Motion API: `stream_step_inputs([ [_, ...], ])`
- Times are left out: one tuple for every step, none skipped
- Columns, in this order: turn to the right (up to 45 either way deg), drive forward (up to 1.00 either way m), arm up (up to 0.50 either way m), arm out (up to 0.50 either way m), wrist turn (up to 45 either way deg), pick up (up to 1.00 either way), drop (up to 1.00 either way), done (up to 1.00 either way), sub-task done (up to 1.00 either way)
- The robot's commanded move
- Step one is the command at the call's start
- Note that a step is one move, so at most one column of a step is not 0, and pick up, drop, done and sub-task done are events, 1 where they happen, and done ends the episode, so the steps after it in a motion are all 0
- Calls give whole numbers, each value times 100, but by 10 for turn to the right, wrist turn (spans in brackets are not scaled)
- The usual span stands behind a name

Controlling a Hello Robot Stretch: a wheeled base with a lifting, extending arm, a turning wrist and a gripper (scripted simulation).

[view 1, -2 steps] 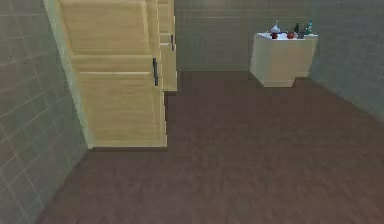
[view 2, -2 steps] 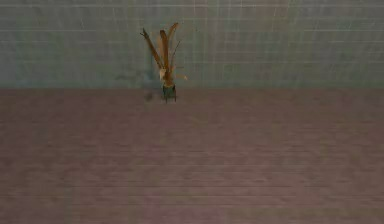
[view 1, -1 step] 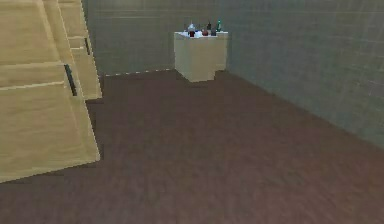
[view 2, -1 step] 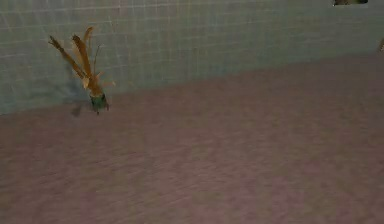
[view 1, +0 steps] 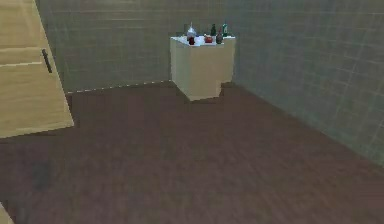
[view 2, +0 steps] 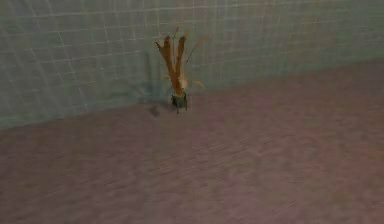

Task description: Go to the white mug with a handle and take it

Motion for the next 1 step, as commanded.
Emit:
stream_step_inputs([
  [0,100,0,0,0,0,0,0,0],
])
